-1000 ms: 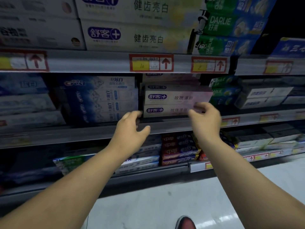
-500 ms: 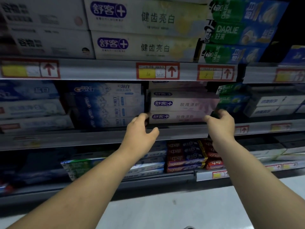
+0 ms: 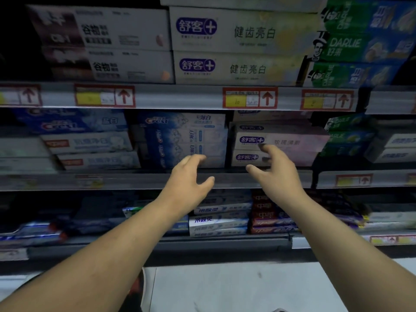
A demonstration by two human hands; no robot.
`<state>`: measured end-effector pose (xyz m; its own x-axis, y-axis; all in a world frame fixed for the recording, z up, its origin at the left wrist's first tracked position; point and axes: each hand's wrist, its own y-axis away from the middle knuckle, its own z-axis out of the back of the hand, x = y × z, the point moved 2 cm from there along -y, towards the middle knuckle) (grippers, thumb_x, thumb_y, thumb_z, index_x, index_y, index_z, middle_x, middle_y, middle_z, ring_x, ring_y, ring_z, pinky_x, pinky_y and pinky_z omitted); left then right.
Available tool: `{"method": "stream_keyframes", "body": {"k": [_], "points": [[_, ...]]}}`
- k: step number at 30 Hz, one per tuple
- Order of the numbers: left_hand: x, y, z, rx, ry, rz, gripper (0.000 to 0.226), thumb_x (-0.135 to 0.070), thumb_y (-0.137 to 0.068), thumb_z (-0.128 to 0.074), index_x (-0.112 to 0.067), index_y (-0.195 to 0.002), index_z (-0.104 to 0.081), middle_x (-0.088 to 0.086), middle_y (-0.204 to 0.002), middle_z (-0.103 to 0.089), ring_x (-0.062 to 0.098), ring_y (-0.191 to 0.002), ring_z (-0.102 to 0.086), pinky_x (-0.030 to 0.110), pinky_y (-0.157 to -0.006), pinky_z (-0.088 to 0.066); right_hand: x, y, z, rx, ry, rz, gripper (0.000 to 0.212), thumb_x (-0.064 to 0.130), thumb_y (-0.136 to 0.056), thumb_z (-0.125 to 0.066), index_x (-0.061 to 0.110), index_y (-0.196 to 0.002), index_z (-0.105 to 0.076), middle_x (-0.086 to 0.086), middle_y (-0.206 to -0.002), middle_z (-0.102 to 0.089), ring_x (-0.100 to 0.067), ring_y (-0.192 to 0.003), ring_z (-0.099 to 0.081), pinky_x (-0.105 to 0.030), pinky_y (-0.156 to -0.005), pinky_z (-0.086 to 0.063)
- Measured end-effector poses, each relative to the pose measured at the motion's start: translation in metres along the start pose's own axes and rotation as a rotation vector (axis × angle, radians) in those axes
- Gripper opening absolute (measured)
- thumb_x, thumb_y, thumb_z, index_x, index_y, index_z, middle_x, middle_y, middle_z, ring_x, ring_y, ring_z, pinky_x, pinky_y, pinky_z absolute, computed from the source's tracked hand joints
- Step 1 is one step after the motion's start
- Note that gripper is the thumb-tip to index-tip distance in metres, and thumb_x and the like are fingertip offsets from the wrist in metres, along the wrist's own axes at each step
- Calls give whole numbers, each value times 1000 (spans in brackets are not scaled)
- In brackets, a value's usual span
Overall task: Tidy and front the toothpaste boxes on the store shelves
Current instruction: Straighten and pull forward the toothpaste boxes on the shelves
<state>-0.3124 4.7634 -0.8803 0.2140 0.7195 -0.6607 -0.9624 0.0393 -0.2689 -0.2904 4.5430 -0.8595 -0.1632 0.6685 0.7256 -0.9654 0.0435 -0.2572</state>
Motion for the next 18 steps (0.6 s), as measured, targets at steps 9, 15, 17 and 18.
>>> {"method": "stream_keyframes", "body": {"k": [9, 15, 17, 18], "points": [[13, -9, 67, -515, 136, 179, 53, -26, -94, -66, -12, -139, -43, -3, -132, -39, 14, -119, -43, 27, -99, -36, 56, -13, -35, -33, -77, 83, 60, 31, -96, -68, 16, -149, -45, 1, -152, -48, -18, -139, -43, -28, -105, -38], [33, -18, 81, -430, 226, 309, 49, -28, -92, -68, -15, -129, -38, 2, -130, -48, 24, -123, -47, 37, -95, -42, 62, -18, -49, -37, -99, 58, 53, 30, -96, -67, 13, -142, -49, -2, -145, -51, -21, -133, -48, -27, -94, -36], [38, -17, 84, -447, 237, 299, 46, -27, -91, -68, -15, -125, -40, 2, -125, -50, 24, -119, -50, 37, -91, -43, 59, -19, -49, -39, -92, 53, 50, 31, -95, -67, 10, -138, -50, -5, -142, -54, -24, -132, -49, -30, -93, -37], [41, -17, 86, -450, 247, 296, 52, -29, -91, -68, -14, -131, -40, 3, -130, -51, 25, -123, -49, 39, -95, -45, 57, -19, -49, -36, -85, 53, 51, 31, -95, -67, 10, -139, -50, -5, -143, -54, -24, -132, -49, -30, -94, -38]]}}
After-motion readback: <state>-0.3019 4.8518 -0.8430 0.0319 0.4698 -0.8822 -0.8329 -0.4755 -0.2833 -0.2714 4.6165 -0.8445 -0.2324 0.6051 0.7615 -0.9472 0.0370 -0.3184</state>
